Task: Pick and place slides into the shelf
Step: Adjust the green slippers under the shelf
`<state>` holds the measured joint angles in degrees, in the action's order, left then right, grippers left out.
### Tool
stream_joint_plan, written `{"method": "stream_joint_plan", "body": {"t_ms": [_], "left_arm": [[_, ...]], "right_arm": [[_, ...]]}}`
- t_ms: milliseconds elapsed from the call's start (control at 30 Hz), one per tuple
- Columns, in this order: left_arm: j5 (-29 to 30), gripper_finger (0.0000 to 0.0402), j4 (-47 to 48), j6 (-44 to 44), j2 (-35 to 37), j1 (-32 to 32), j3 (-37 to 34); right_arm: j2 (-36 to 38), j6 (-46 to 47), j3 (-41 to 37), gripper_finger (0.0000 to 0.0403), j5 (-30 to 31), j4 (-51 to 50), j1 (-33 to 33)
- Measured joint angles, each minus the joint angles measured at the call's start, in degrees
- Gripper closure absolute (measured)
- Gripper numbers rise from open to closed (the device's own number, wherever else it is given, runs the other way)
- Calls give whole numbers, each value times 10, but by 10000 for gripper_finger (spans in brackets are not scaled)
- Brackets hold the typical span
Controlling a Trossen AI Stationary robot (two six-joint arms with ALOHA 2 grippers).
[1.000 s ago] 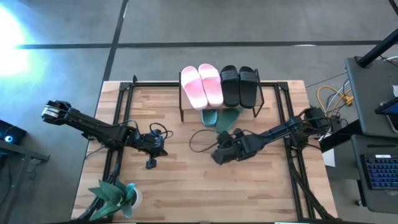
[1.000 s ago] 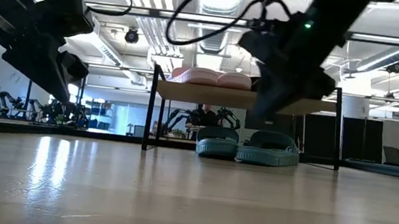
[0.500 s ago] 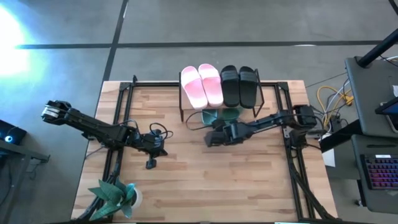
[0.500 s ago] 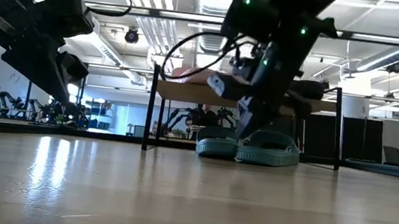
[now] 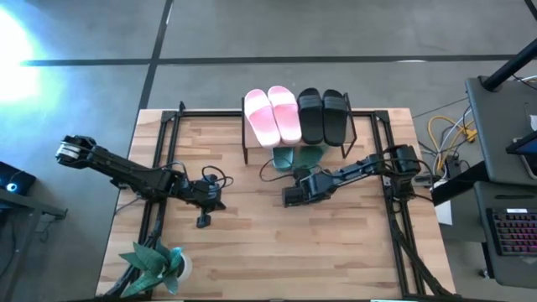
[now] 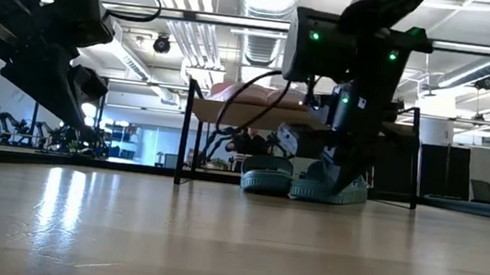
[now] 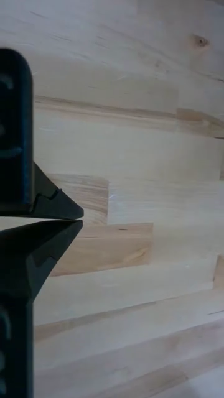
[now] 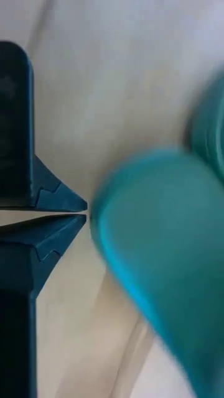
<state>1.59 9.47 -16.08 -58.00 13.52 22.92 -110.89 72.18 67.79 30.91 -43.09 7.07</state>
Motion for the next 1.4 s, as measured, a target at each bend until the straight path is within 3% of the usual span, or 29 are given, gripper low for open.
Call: {"method": "stream_joint_plan", "body": {"t_ms": [200, 400, 600, 700, 867, 1067, 1400], "left_arm": [[1, 402, 0, 0, 0, 0, 0], [-5, 402, -2, -16, 0, 0, 0], [-30, 402, -3, -94, 0, 0, 0], [-30, 402, -4, -110, 0, 0, 0], [-30, 402, -6, -105, 0, 0, 0], [-29, 402, -6, -103, 0, 0, 0], [-28, 402, -5, -100, 0, 0, -2]], "right_arm": [[7, 62, -4, 392, 6, -40, 1], [58, 90, -4, 395, 0, 27, 14], [128, 244, -21, 395, -9, 30, 9], [145, 278, -31, 395, -15, 34, 4], [131, 279, -43, 395, -43, 64, -10], [97, 281, -44, 394, 2, 66, -20], [43, 239, -44, 394, 10, 97, -27]]}}
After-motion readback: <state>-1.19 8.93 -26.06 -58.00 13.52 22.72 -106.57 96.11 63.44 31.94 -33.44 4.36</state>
